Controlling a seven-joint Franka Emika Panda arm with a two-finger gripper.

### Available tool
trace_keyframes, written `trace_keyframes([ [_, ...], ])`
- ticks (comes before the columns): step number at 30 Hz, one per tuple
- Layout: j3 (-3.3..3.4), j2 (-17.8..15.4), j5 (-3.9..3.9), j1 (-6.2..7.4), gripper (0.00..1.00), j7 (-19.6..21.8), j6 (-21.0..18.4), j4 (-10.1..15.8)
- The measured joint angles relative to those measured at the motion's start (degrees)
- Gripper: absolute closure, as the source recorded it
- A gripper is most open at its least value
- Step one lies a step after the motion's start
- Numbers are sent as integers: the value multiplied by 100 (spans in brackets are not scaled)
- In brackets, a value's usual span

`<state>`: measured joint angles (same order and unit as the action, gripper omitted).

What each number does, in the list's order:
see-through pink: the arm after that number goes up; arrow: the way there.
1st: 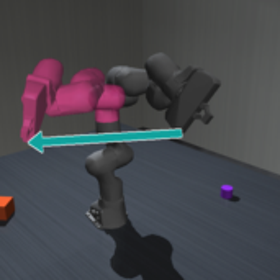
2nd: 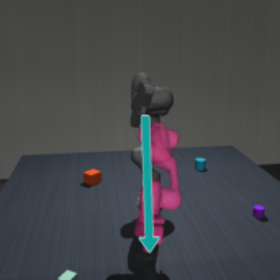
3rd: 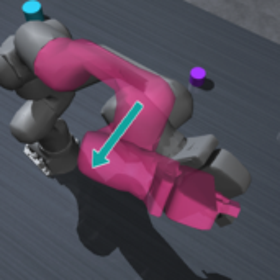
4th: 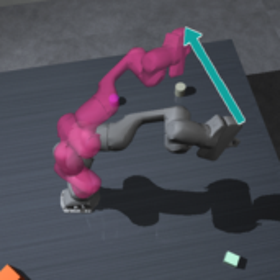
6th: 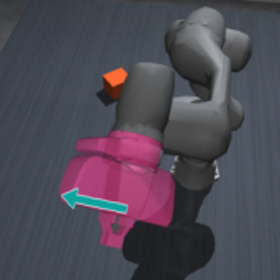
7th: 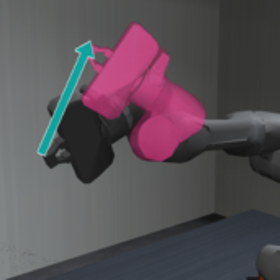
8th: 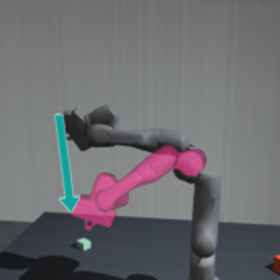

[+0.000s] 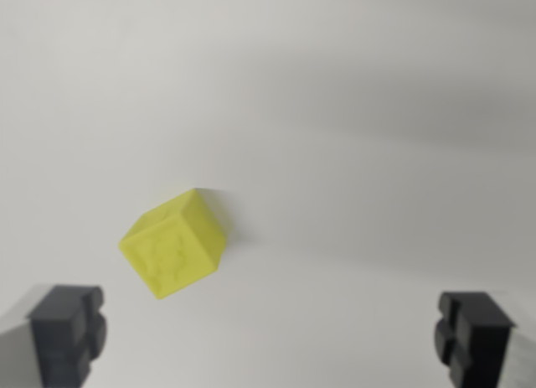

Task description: Pick yellow cube

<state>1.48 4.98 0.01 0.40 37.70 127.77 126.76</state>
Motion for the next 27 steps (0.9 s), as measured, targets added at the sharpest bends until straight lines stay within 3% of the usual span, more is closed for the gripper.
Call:
trace_keyframes([
  [27,0,32,-14,274,0,-956,1361,1181],
])
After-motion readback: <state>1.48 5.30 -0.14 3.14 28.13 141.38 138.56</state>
